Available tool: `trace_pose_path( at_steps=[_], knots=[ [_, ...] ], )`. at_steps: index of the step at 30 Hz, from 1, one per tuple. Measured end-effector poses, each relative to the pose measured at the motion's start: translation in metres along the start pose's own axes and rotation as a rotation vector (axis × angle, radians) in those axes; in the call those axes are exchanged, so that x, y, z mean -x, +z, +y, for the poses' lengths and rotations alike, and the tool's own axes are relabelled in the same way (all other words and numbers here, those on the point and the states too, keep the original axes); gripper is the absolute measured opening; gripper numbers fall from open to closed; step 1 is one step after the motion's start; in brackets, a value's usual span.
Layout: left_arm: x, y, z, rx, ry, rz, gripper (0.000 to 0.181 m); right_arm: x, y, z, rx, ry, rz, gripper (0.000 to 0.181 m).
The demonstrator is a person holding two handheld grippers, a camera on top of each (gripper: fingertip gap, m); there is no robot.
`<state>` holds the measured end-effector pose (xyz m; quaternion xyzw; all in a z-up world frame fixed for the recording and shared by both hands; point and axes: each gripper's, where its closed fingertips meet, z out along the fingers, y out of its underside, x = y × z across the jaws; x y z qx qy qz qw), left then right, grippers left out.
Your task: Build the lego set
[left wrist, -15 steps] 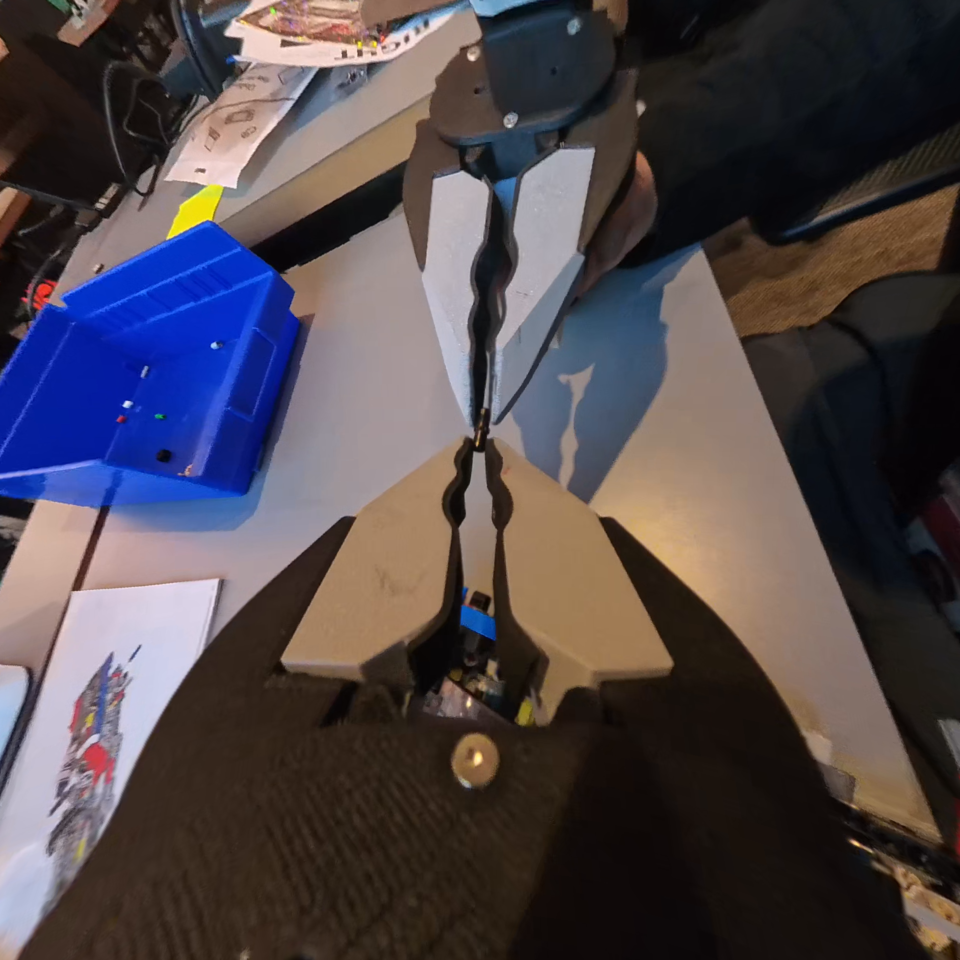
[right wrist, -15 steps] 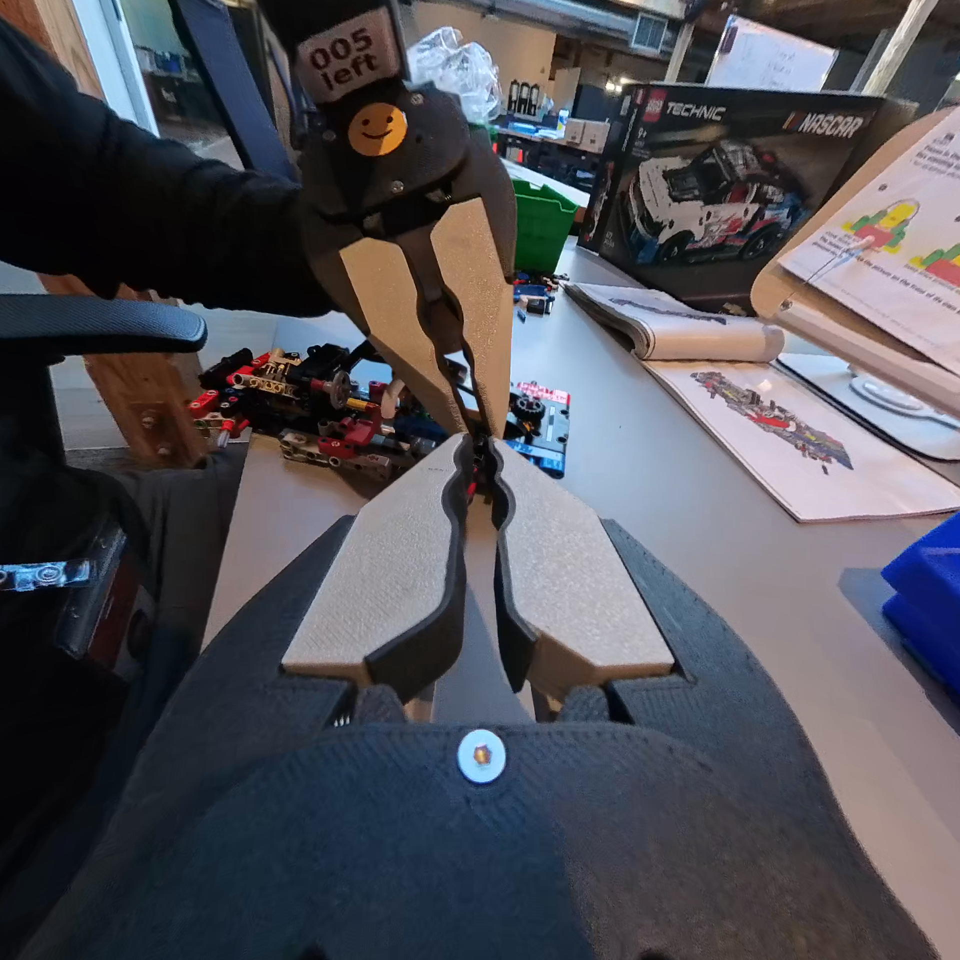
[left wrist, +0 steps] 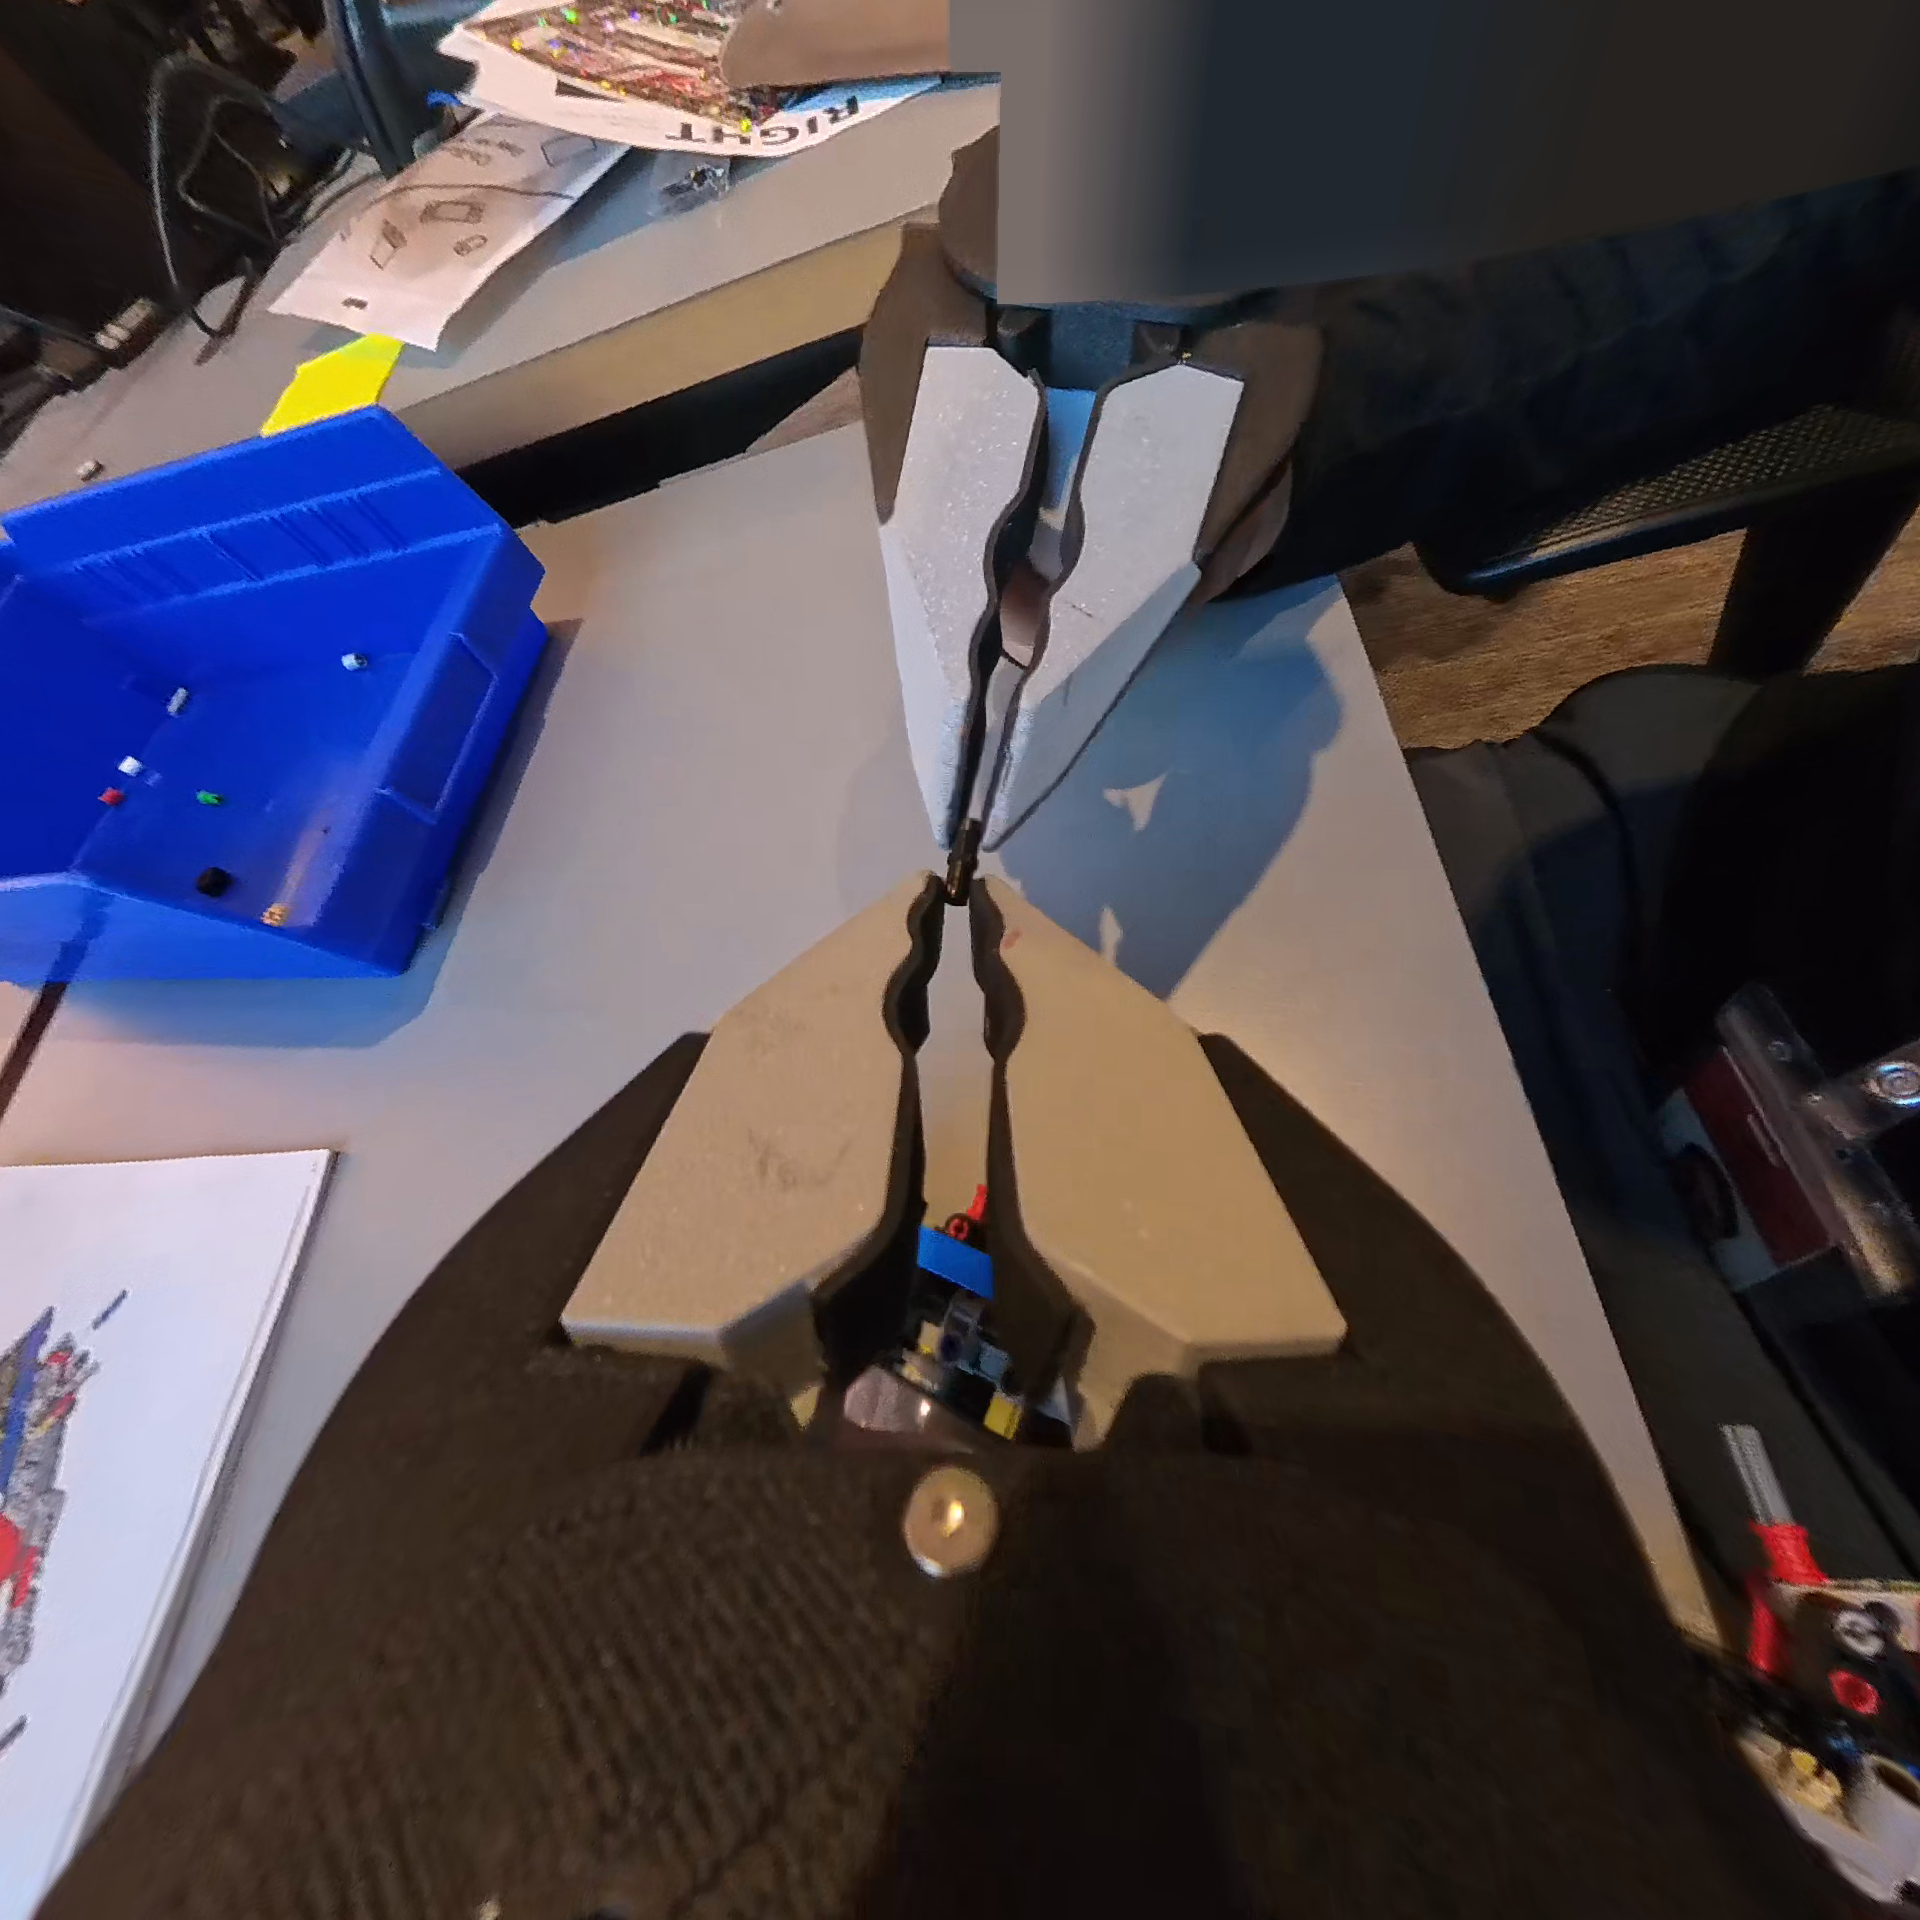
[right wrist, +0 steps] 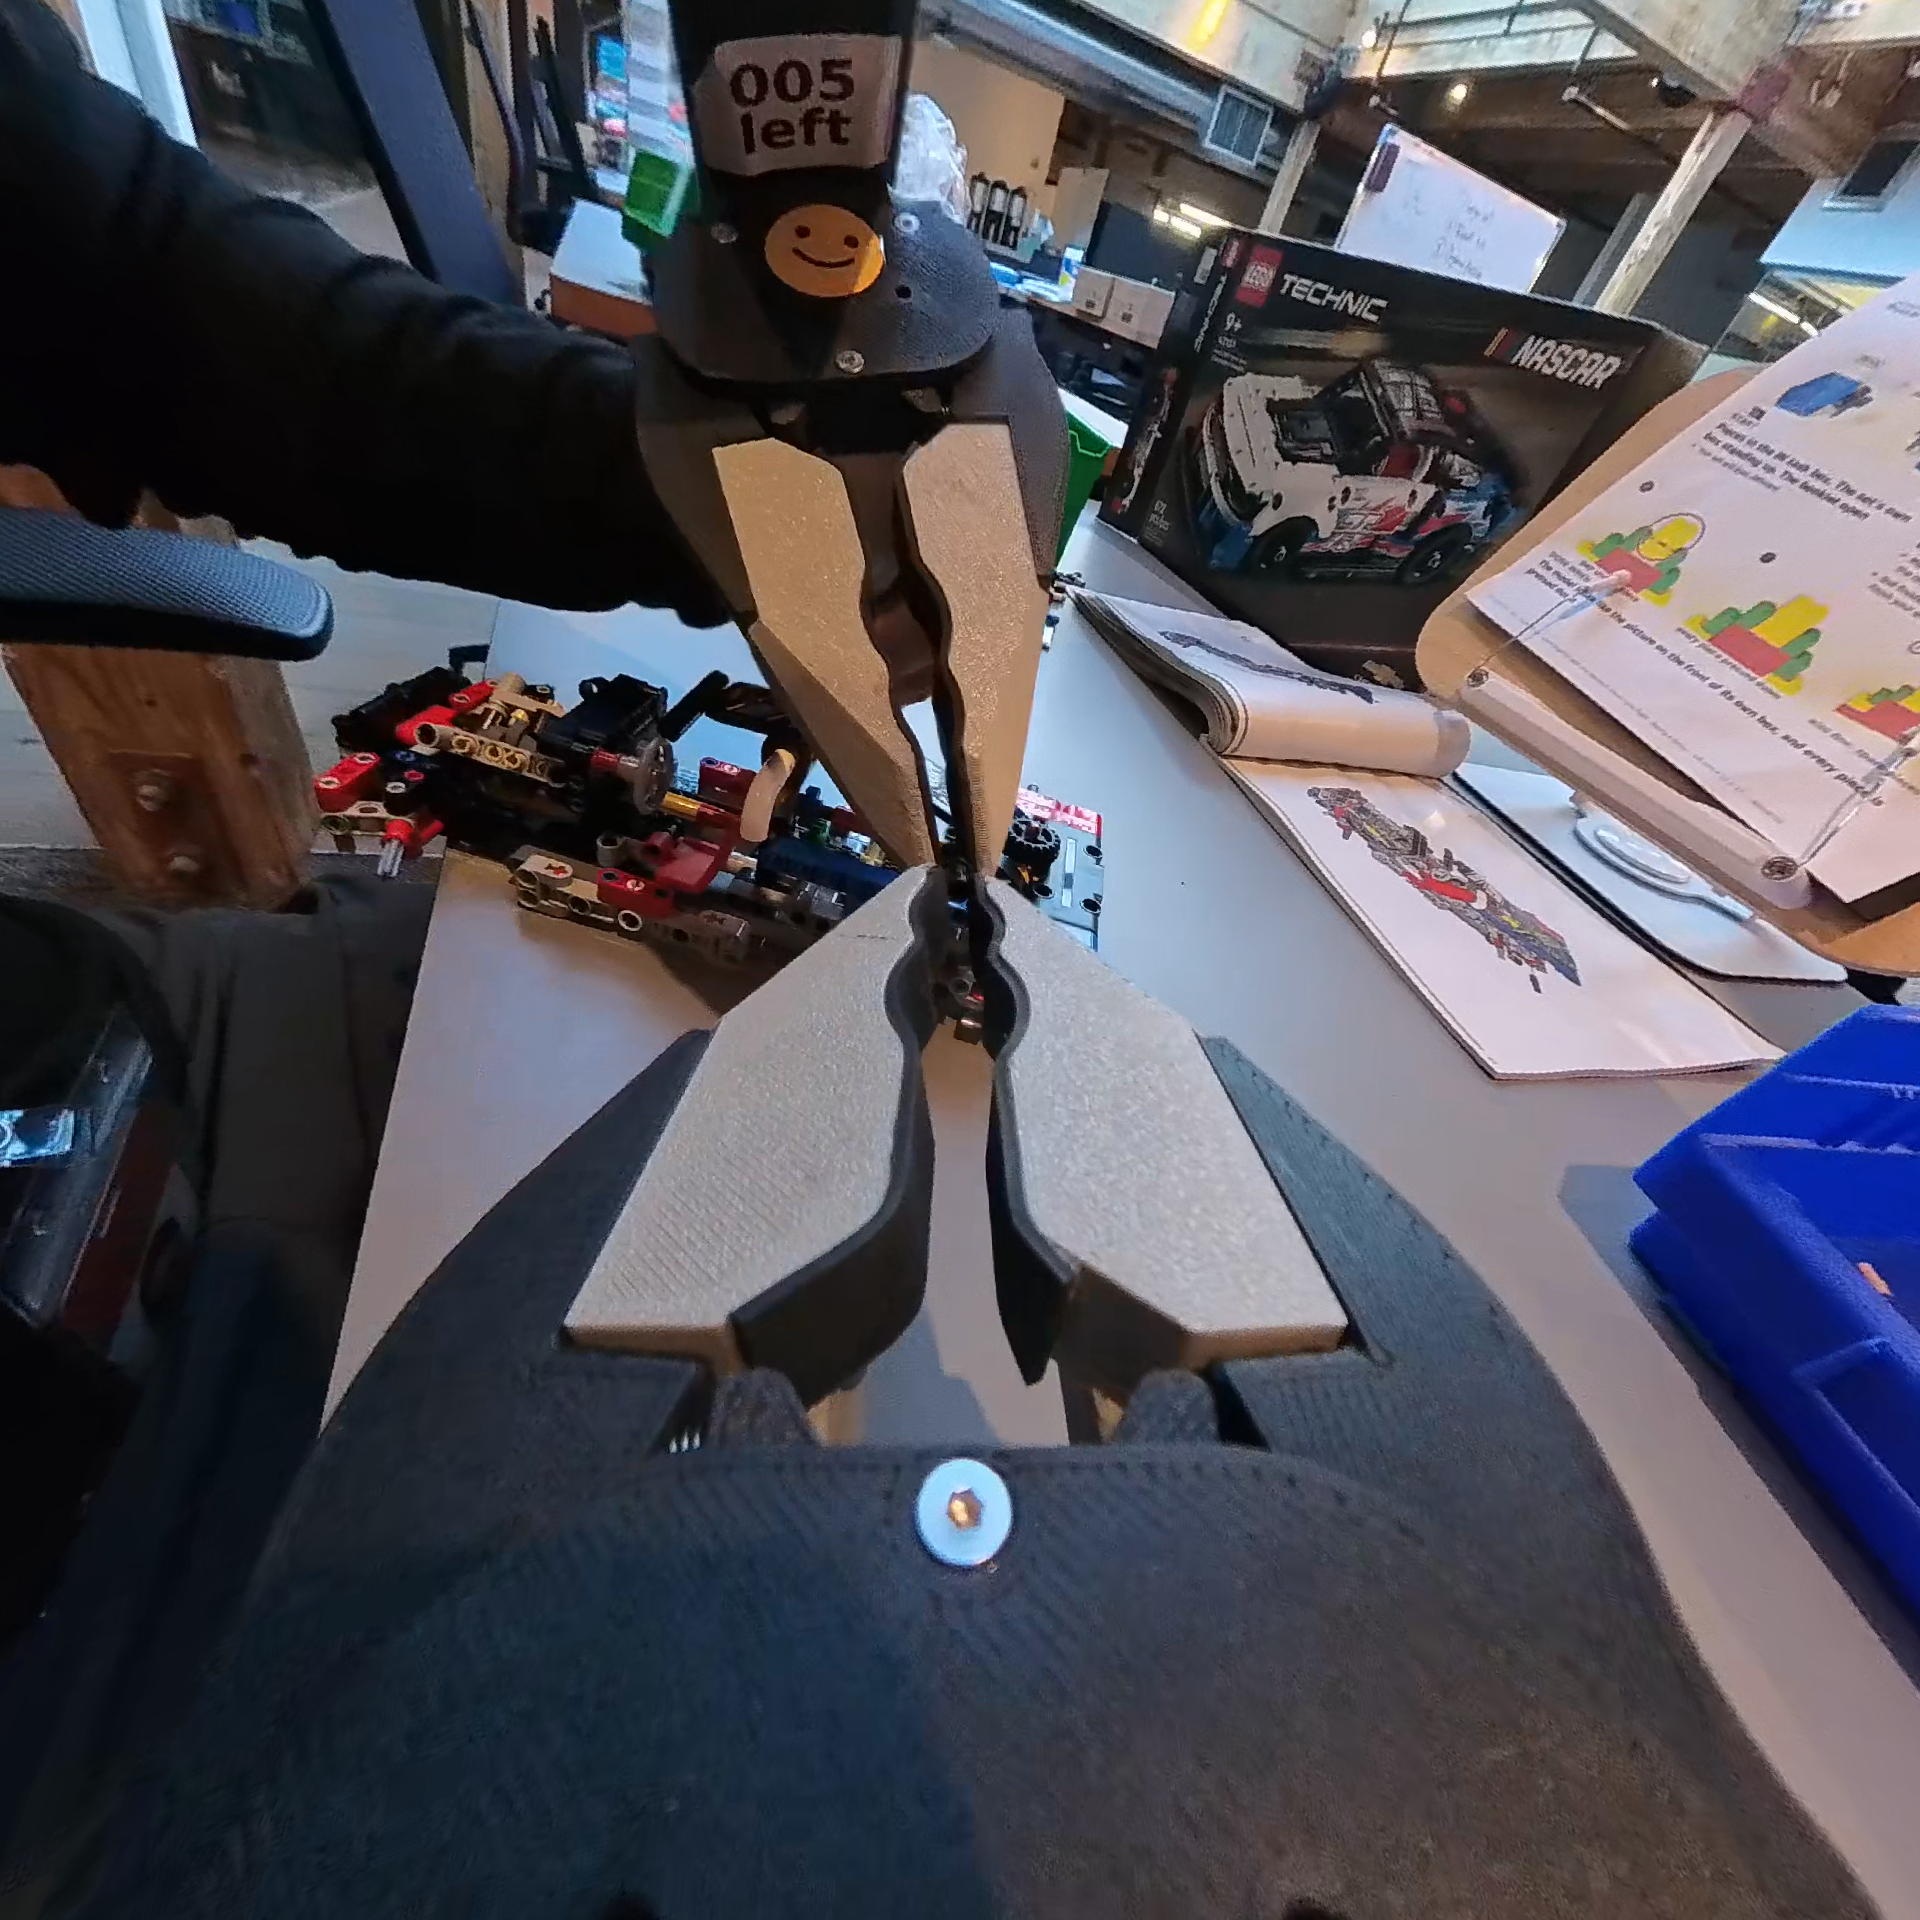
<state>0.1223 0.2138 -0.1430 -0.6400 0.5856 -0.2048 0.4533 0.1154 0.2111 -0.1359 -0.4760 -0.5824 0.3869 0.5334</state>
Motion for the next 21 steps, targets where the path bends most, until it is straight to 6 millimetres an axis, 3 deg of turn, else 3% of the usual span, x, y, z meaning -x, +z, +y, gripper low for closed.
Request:
trace_pose_path(
  at_steps=[1, 5, 7, 10, 12, 15, 17, 21],
  knots=[
    [0.002, -0.001, 0.000, 0.004, -0.025, -0.001, 0.002, -0.001, 0.001, 0.001, 0.006, 0.007, 0.007, 0.000],
    [0.028, -0.026, 0.003, 0.010, -0.126, -0.096, 0.043, -0.011, 0.006, 0.016, 0.077, 0.109, 0.042, 0.000],
    [0.042, -0.045, 0.025, 0.080, -0.245, -0.107, 0.064, -0.011, 0.013, 0.032, 0.160, 0.205, 0.030, 0.000],
    [0.068, -0.077, 0.066, 0.122, -0.407, -0.168, 0.066, -0.009, 0.025, 0.048, 0.273, 0.264, 0.023, 0.000],
    [0.072, -0.089, 0.079, 0.074, -0.565, -0.120, 0.066, -0.009, 0.033, 0.058, 0.338, 0.248, 0.030, 0.000],
    [0.069, -0.086, 0.099, 0.019, -0.795, 0.025, 0.058, -0.011, 0.044, 0.064, 0.382, 0.219, 0.033, 0.000],
    [0.067, -0.078, 0.112, 0.014, -0.857, 0.089, 0.056, -0.013, 0.050, 0.066, 0.399, 0.208, 0.037, 0.000],
    [0.062, -0.065, 0.113, -0.027, -0.909, 0.197, 0.057, -0.015, 0.055, 0.073, 0.446, 0.181, 0.049, 0.000]
  ],
)
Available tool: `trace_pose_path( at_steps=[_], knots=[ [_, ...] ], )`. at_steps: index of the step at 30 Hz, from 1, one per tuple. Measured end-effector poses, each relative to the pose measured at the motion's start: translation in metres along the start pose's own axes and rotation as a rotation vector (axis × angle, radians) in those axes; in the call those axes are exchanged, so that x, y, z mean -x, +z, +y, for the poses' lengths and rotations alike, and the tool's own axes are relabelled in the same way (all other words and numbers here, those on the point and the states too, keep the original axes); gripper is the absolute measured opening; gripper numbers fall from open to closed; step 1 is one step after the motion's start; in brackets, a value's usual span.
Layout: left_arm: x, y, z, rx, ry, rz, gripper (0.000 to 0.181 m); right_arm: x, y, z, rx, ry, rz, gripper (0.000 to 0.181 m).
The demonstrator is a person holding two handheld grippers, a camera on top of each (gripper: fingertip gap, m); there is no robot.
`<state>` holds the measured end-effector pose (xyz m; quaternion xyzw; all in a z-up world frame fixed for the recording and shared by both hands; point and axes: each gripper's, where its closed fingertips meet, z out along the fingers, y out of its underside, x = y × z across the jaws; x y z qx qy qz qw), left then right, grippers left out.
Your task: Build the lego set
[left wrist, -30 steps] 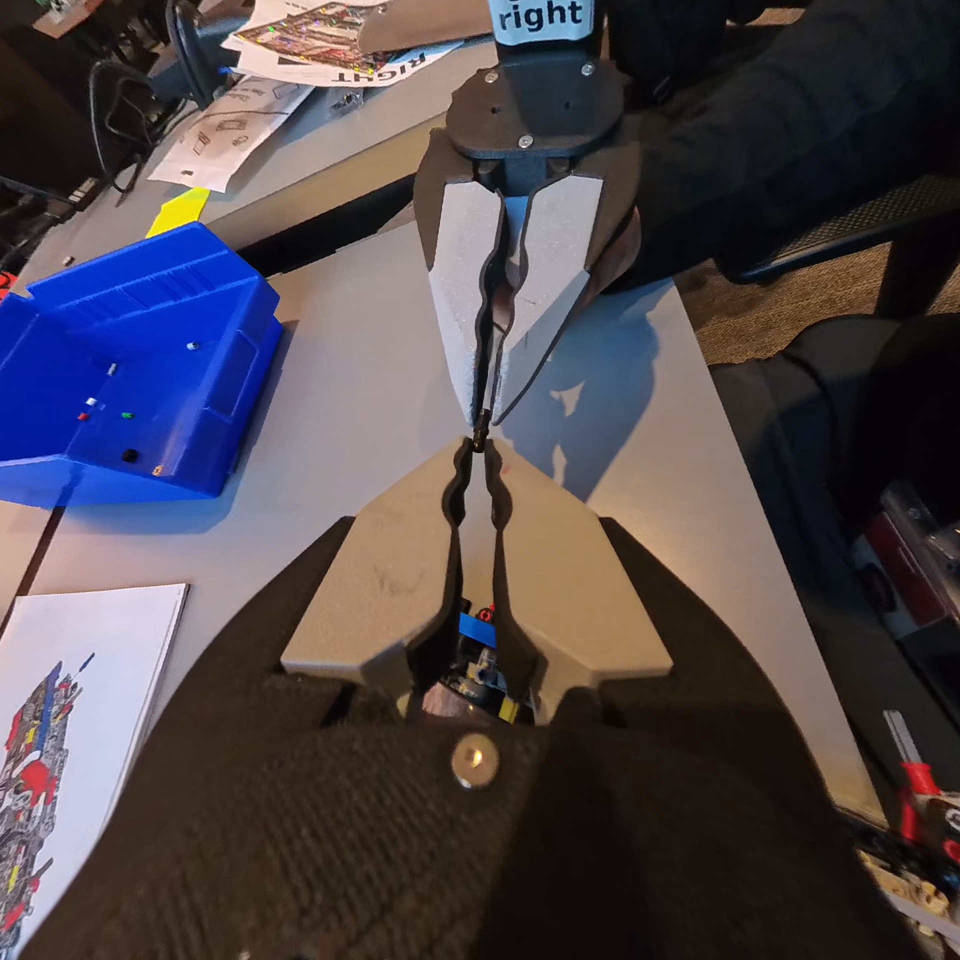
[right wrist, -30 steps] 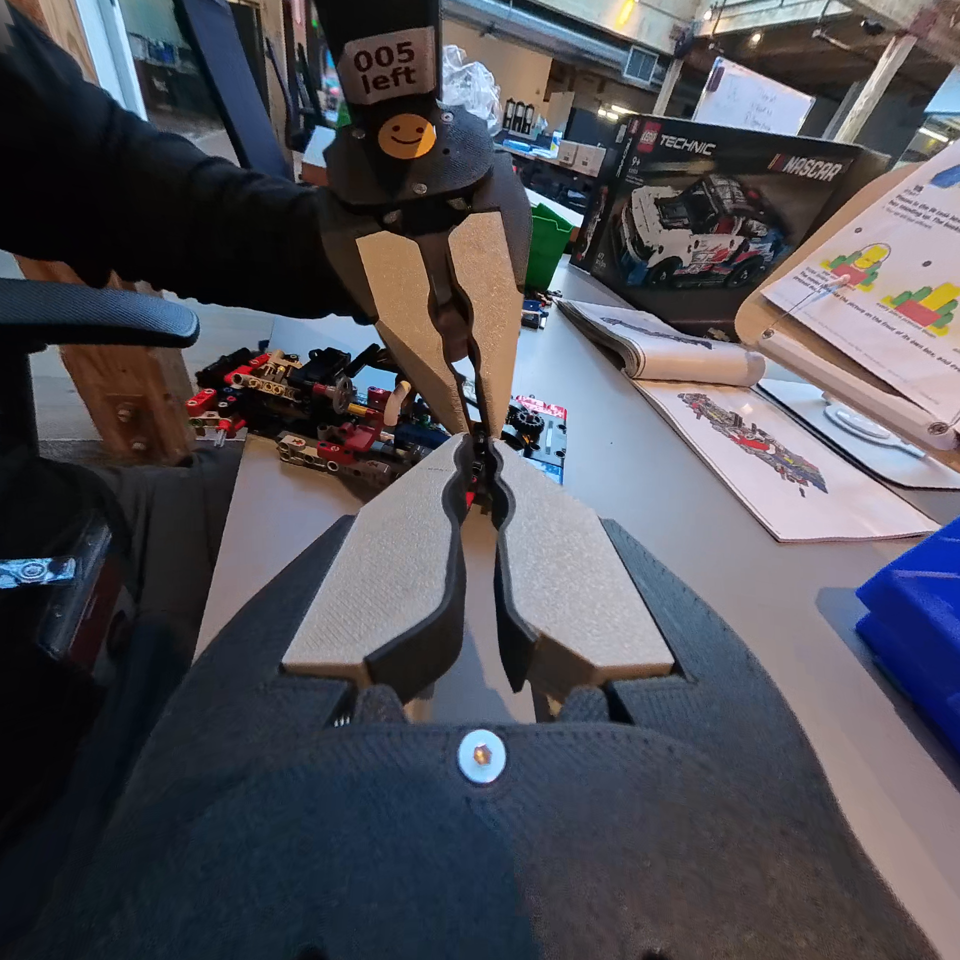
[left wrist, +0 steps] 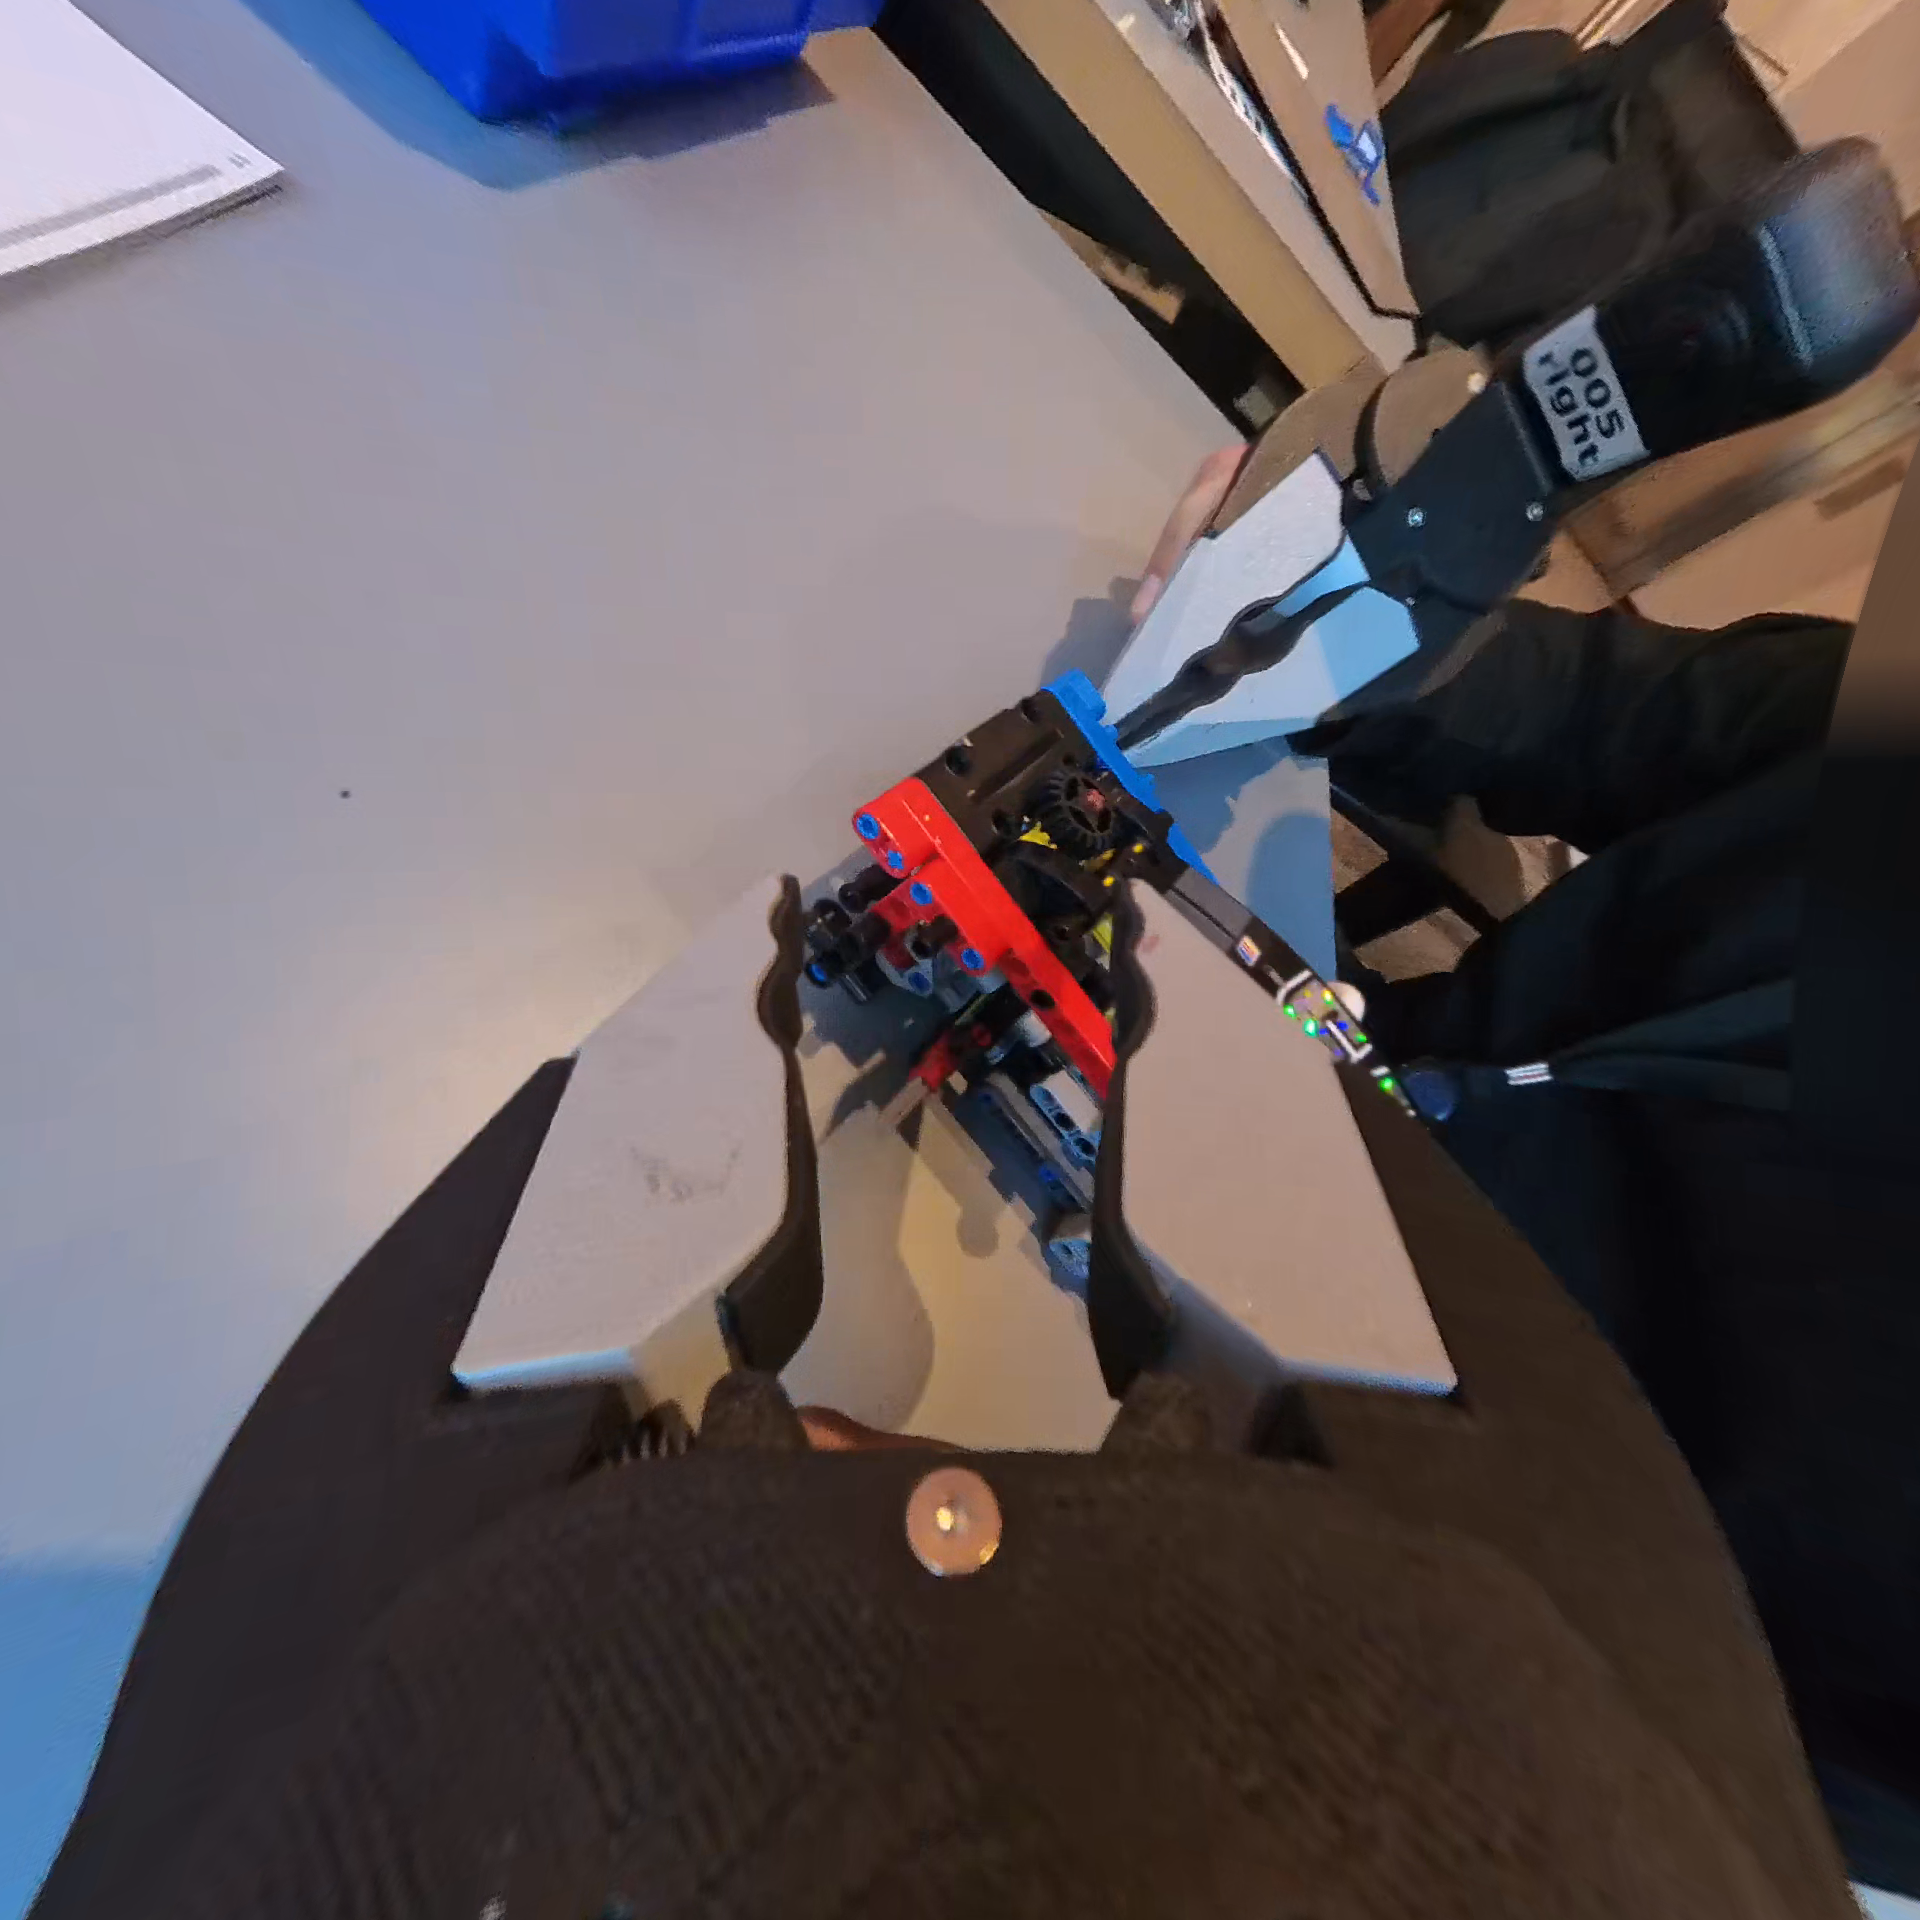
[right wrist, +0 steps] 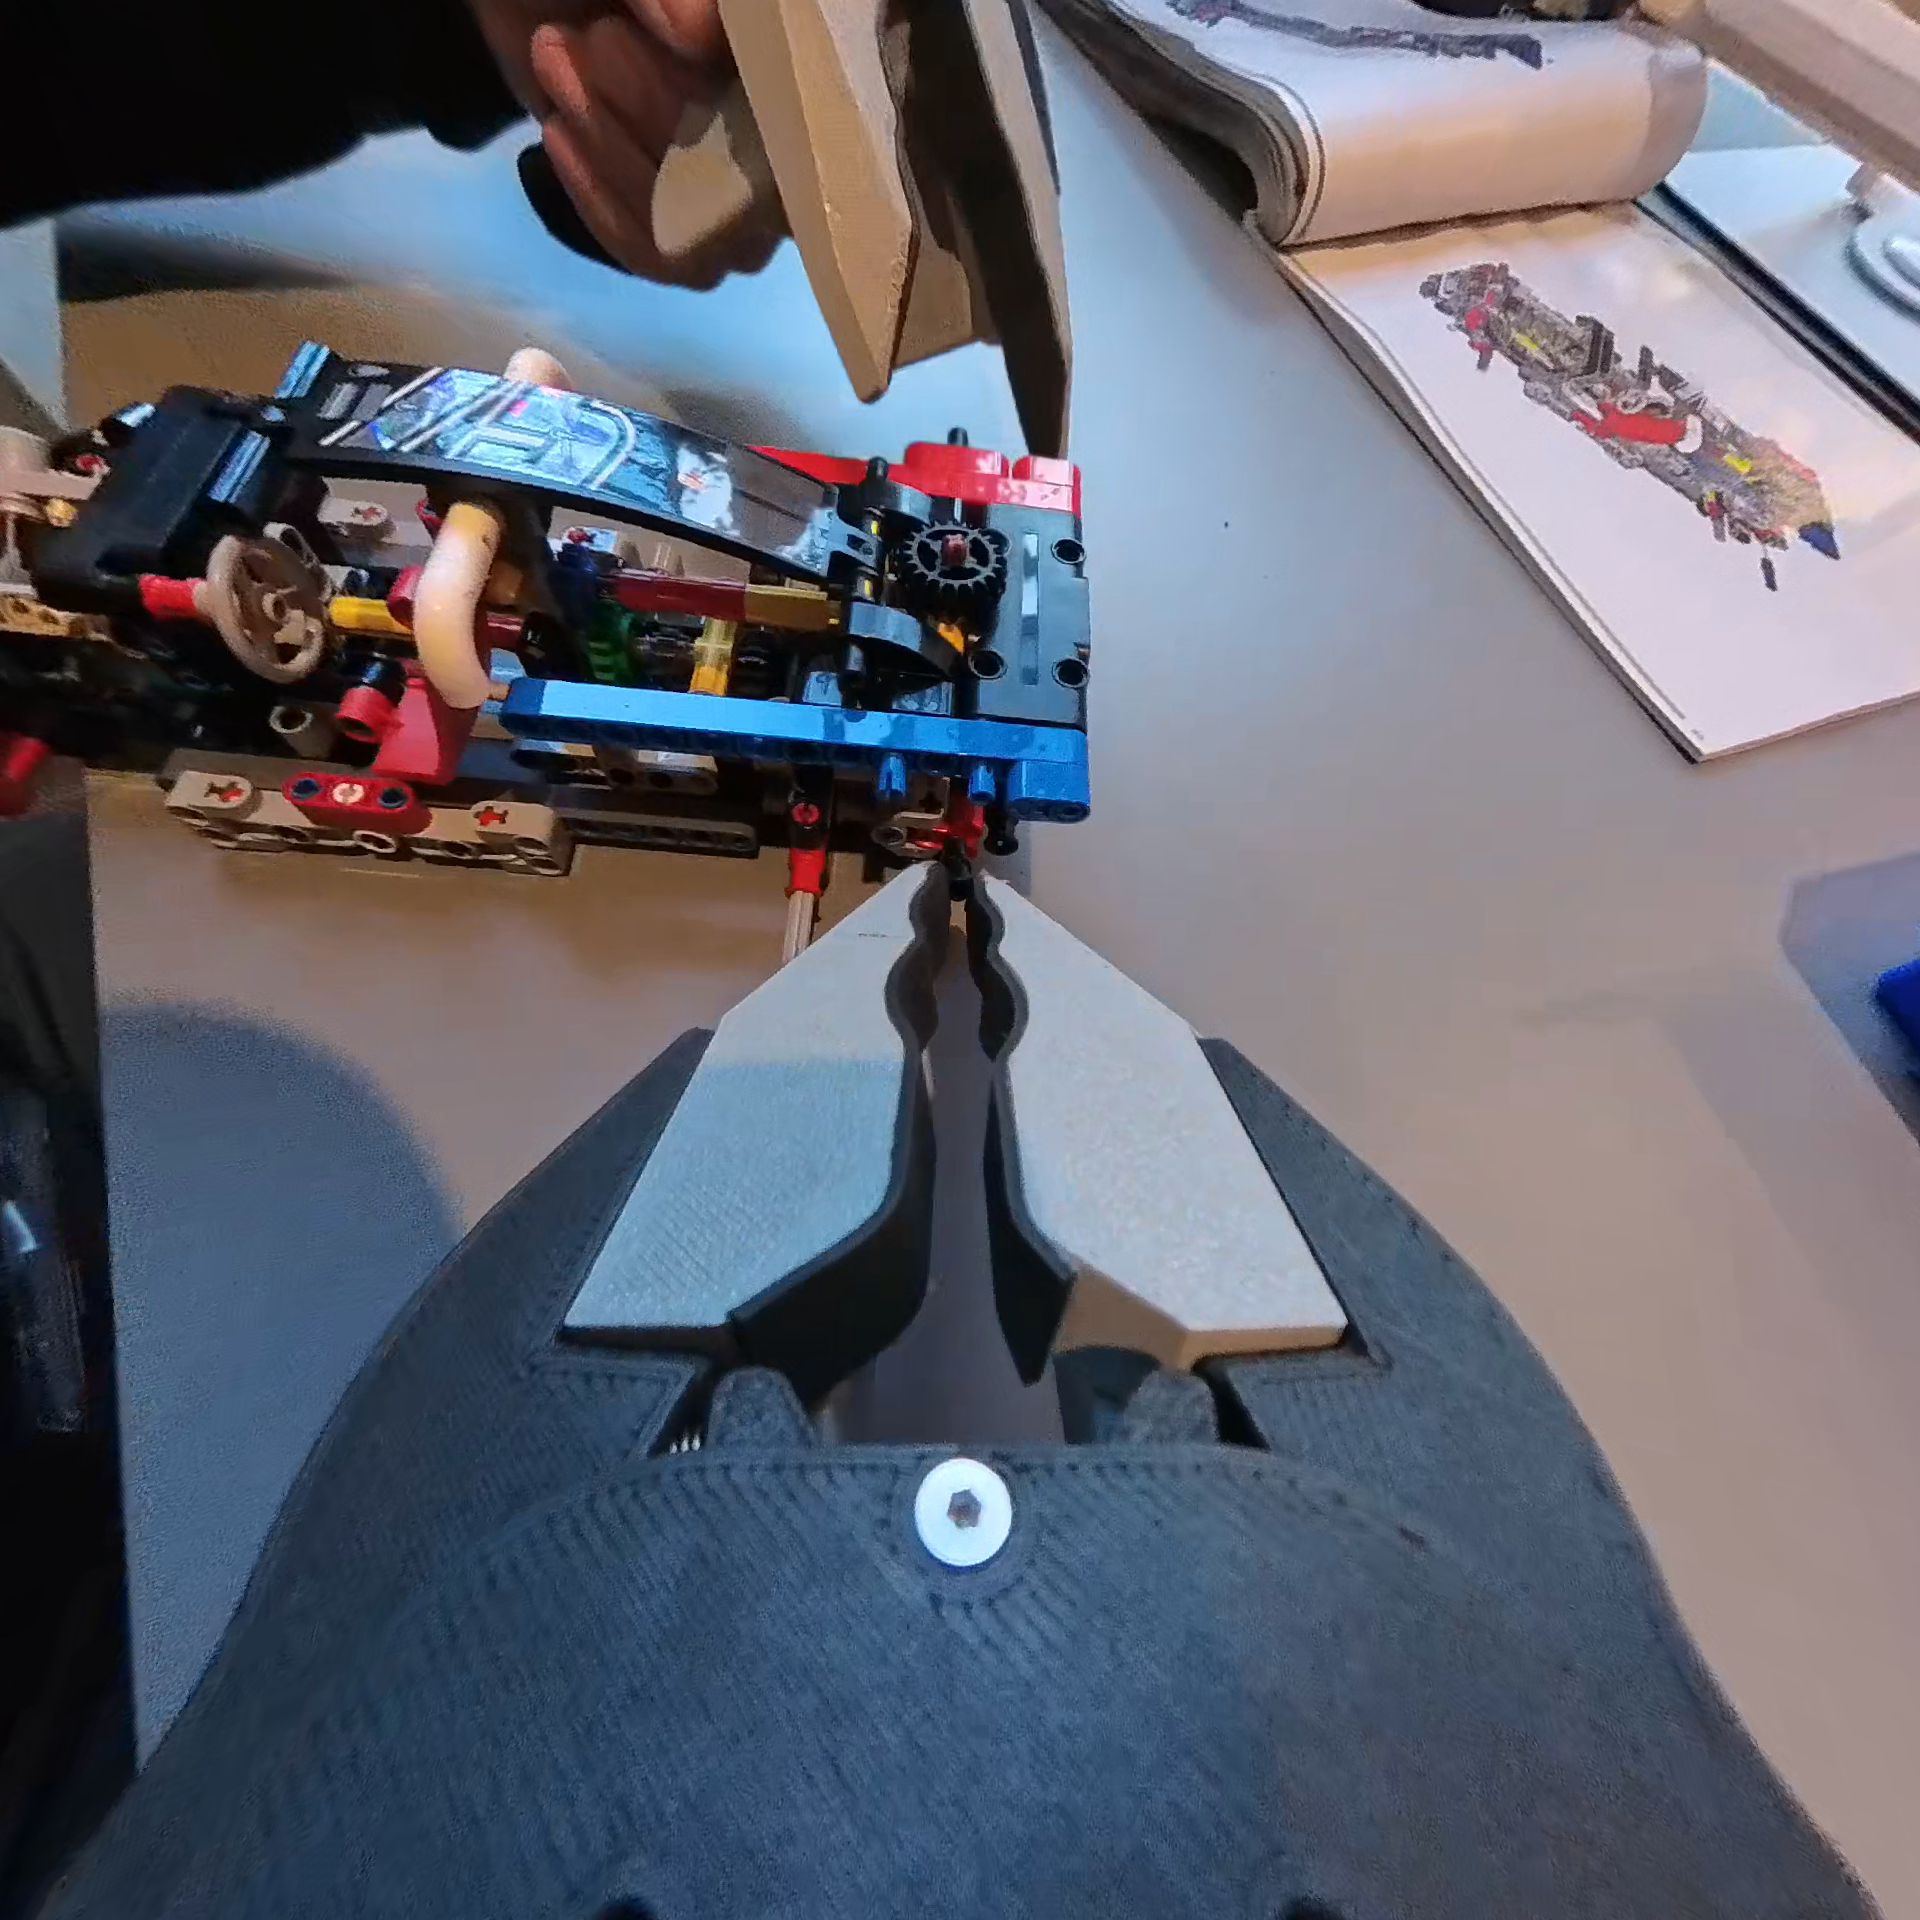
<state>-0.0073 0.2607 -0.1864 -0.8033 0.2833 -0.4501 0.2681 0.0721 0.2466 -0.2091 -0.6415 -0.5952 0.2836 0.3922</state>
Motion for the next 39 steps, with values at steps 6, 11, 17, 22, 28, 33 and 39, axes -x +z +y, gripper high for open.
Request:
trace_pose_path(
  at_steps=[6, 11, 17, 22, 28, 33, 39],
  knots=[
    [0.000, 0.014, 0.006, 0.053, 0.025, 0.067, 0.055, -0.002, 0.005, 0.001, 0.018, -0.012, 0.005, 0.000],
    [-0.005, 0.016, 0.006, 0.048, 0.004, 0.159, 0.048, -0.003, 0.007, 0.001, 0.024, -0.018, 0.005, 0.000],
    [-0.009, 0.017, 0.010, 0.050, 0.020, 0.184, 0.049, -0.001, 0.010, 0.002, 0.037, -0.055, 0.011, 0.000],
    [-0.012, 0.018, 0.013, 0.064, 0.009, 0.207, 0.047, 0.001, 0.012, 0.003, 0.046, -0.080, -0.004, 0.000],
    [-0.013, 0.018, 0.014, 0.066, 0.010, 0.211, 0.047, 0.003, 0.009, -0.001, 0.008, -0.153, 0.027, 0.000],
    [-0.013, 0.018, 0.014, 0.065, 0.003, 0.215, 0.047, 0.003, 0.011, -0.001, 0.009, -0.225, 0.049, 0.000],
    [-0.012, 0.017, 0.015, 0.061, -0.011, 0.217, 0.047, 0.002, 0.014, 0.002, 0.026, -0.249, 0.022, 0.000]
  ],
)
